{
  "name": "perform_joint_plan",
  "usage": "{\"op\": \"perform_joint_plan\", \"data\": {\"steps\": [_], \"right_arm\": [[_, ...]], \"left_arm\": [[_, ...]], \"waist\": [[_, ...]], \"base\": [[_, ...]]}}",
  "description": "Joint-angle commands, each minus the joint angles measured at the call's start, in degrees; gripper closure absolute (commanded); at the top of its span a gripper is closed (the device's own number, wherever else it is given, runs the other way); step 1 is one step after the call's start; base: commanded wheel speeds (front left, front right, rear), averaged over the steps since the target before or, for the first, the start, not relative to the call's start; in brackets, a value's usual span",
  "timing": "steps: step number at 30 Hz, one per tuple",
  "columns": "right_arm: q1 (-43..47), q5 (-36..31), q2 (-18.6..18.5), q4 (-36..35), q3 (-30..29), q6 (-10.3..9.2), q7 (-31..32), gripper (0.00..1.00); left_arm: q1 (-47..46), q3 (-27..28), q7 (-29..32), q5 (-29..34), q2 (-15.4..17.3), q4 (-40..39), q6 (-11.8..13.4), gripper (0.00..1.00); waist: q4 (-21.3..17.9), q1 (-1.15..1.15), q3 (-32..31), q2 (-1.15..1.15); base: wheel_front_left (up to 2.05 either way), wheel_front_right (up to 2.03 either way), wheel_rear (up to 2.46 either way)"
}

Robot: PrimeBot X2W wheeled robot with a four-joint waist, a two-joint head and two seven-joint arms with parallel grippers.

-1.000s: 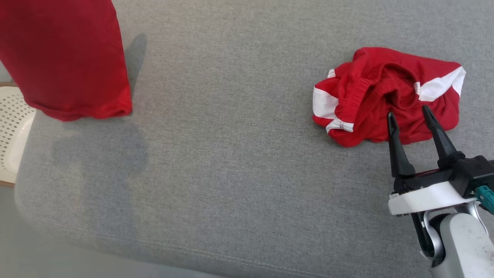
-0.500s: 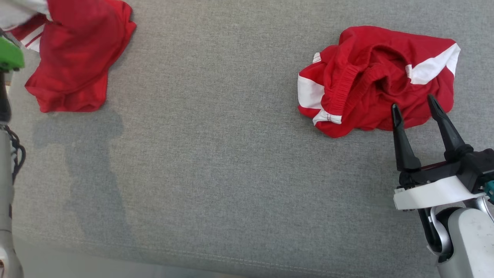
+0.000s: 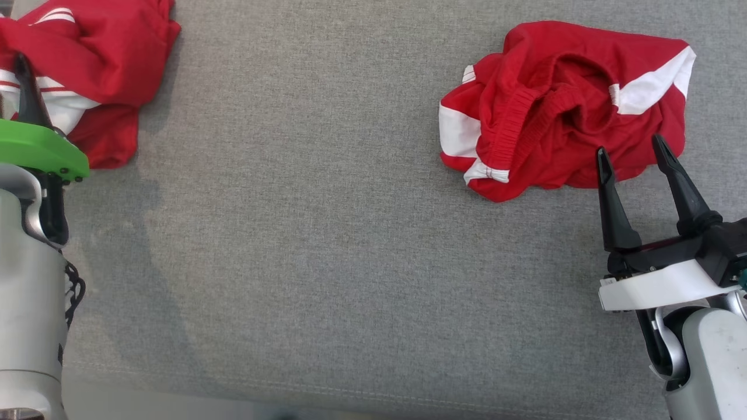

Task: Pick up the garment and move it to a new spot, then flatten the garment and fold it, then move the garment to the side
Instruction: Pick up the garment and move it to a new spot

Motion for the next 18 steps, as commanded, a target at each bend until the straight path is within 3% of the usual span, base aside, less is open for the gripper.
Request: {"op": "perform_joint_plan", "data": {"steps": [1, 10, 18], "right_arm": [[-0.73, -0.23, 0.09, 0.02, -0.05, -0.06, -0.16, 0.0], [-1.06, 0.48, 1.89, 2.74, -0.11, -0.06, -1.91, 0.0], [-1.79, 0.9, 3.74, 5.8, 0.29, -0.06, -3.32, 0.0]], "left_arm": [[-0.38, 1.08, -0.04, 0.66, 0.8, -1.4, 0.59, 0.0], [-1.47, 5.91, -0.04, 6.62, 2.88, -12.07, 1.39, 0.0], [-0.66, 5.21, -0.04, 10.61, 0.52, -20.68, -0.42, 0.0]], "waist": [[-0.19, -0.01, -0.16, 0.0], [-1.97, -0.01, -3.42, 0.0], [-5.52, -0.01, -6.58, 0.0]], "base": [[0.0, 0.0, 0.0], [0.0, 0.0, 0.0], [0.0, 0.0, 0.0]]}}
